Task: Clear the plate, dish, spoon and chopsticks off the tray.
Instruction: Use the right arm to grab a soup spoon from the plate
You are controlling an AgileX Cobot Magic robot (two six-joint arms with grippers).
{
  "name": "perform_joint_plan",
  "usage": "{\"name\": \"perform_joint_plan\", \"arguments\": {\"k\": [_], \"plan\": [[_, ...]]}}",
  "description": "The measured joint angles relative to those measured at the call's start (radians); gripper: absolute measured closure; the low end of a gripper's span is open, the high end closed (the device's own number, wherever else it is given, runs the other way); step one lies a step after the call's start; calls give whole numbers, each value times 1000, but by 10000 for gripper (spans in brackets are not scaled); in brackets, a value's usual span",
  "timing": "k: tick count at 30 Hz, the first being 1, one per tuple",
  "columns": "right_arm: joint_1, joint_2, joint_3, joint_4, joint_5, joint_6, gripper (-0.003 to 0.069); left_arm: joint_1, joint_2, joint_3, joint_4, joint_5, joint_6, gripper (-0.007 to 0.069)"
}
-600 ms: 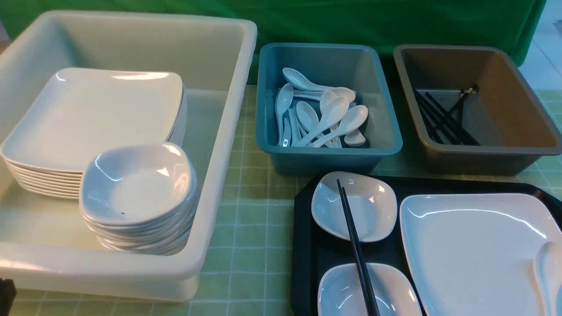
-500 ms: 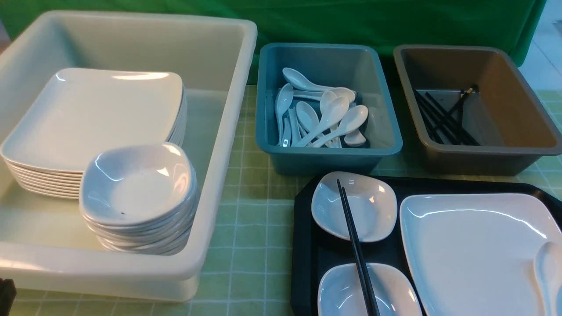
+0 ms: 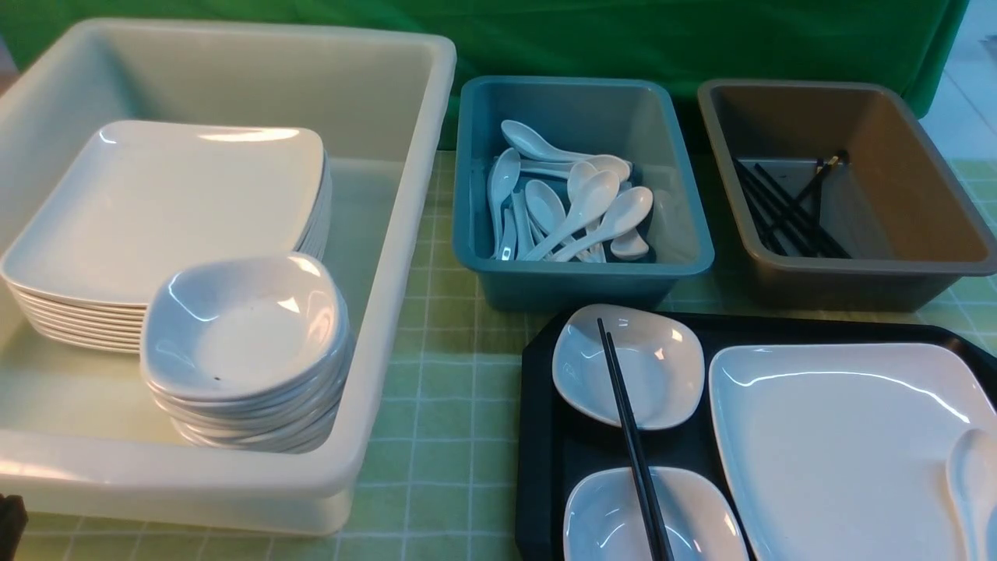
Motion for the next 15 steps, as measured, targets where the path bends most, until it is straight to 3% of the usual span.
{"name": "perform_joint_plan", "arguments": {"k": [3,8,11,13,14,15], "plan": [[0,0,0,0,0,0,416,0,0,0,-86,-91,-13,627],[0,0,0,0,-3,0,416,0,0,0,-356,-373,-99,627],[0,0,0,30,-60,54,416,0,0,0,-416,-479,-187,627],[0,0,0,101,-183,232,416,0,0,0,-432,-558,-256,627],[0,0,0,107,-196,232,416,0,0,0,-432,-569,-262,627],[0,0,0,148,-311,418,416,0,0,0,-435,-615,-290,627]]}}
